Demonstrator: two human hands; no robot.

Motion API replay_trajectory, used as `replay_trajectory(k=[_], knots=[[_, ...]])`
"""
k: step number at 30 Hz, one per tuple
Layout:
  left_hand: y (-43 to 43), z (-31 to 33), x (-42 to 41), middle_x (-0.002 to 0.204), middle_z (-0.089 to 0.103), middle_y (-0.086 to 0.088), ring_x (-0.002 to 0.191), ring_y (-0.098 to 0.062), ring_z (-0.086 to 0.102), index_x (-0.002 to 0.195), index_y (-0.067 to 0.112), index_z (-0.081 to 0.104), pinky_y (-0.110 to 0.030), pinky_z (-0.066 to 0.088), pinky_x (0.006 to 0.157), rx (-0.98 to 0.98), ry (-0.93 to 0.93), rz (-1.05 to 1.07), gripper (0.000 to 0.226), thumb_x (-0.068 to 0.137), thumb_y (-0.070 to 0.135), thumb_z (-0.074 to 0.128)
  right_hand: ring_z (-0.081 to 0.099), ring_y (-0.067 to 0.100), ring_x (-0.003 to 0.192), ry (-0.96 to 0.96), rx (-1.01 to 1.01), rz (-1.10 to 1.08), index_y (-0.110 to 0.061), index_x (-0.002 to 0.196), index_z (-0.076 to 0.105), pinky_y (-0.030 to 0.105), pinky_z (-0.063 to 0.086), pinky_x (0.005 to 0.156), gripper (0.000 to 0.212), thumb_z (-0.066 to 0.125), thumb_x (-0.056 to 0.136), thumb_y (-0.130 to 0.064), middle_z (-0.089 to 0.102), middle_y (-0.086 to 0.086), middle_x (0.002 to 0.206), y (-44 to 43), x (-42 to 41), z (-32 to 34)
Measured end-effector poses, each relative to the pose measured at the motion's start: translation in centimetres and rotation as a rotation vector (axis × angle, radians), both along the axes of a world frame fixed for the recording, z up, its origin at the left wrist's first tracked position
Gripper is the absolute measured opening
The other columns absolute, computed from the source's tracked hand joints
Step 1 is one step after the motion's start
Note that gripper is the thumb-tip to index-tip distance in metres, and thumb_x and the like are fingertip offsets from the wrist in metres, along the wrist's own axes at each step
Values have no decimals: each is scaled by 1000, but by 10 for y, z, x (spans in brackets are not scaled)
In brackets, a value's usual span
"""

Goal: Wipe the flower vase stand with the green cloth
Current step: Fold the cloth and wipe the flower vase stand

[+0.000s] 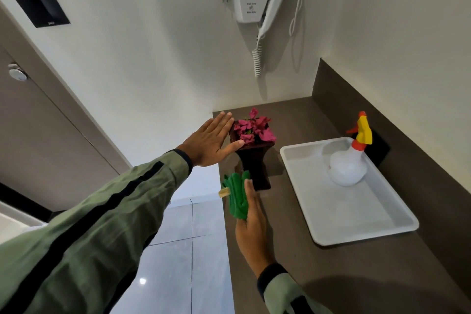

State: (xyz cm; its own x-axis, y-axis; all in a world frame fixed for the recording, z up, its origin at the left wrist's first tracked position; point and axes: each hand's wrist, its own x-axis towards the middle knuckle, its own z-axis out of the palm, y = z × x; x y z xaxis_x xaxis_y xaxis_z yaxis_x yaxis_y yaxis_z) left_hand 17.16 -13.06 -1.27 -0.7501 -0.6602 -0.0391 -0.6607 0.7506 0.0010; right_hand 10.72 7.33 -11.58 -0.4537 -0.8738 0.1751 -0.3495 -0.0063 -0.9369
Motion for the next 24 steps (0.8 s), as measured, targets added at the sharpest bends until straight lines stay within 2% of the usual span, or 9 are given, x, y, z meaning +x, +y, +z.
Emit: replay_trajectory(k=[2,4,6,9,12,15,18,21,24], knots=[[0,1,0,169,-7,-5,154,-15,-13,159,12,0,-38,-3,126,-12,1,1,84,97,66,13,21,16,143,122,-22,-173,-21,148,19,18,27,111,78,57,87,10,24,5,158,7,-6,-6],[0,1,0,169,-6,-5,155,-16,-12,159,11,1,-39,-2,127,-31,-3,-4,84,96,66,12,18,21,145,227,-1,-346,-14,150,20,28,21,115,82,62,84,8,22,12,159,0,-17,-13],[0,2,0,169,-5,-5,155,-15,-11,159,11,2,-39,-1,127,-39,-3,-7,84,97,66,12,15,27,148,251,77,-411,-12,152,15,42,22,119,83,62,85,3,17,14,161,-16,-30,-18],[1,2,0,169,-4,-4,155,-15,-11,159,12,3,-42,0,127,-49,-21,-7,84,96,67,10,14,28,148,134,115,-369,-21,150,4,46,27,117,87,60,87,2,11,11,162,-45,-26,-22],[2,5,-1,169,-3,-4,155,-15,-10,159,12,4,-44,2,127,-65,-47,-10,87,94,69,8,13,32,148,42,70,-315,-18,149,7,50,28,117,85,58,87,10,9,11,161,-61,-7,-27],[3,8,-1,169,-2,-3,155,-15,-9,159,12,5,-44,3,126,-67,-45,-2,87,93,70,8,15,36,147,60,112,-289,-10,150,16,52,30,116,79,59,86,9,13,14,161,-62,4,-36],[3,8,-1,169,-2,-4,155,-15,-9,159,12,4,-44,2,126,-59,-46,-3,86,94,69,9,22,37,146,164,180,-201,-11,150,20,51,38,111,79,65,86,1,20,14,160,-57,16,-44],[3,8,-1,169,-3,-4,155,-15,-10,159,12,3,-44,2,126,-61,-60,-2,86,95,69,9,18,32,148,228,212,-145,-13,150,20,46,34,113,81,67,86,-4,21,10,160,-56,19,-50],[2,9,-1,169,-4,-4,155,-15,-10,159,12,3,-44,1,126,-51,-64,-1,87,93,70,7,10,26,150,254,248,-60,-19,152,17,43,31,115,78,61,90,-3,14,3,163,-54,13,-54]])
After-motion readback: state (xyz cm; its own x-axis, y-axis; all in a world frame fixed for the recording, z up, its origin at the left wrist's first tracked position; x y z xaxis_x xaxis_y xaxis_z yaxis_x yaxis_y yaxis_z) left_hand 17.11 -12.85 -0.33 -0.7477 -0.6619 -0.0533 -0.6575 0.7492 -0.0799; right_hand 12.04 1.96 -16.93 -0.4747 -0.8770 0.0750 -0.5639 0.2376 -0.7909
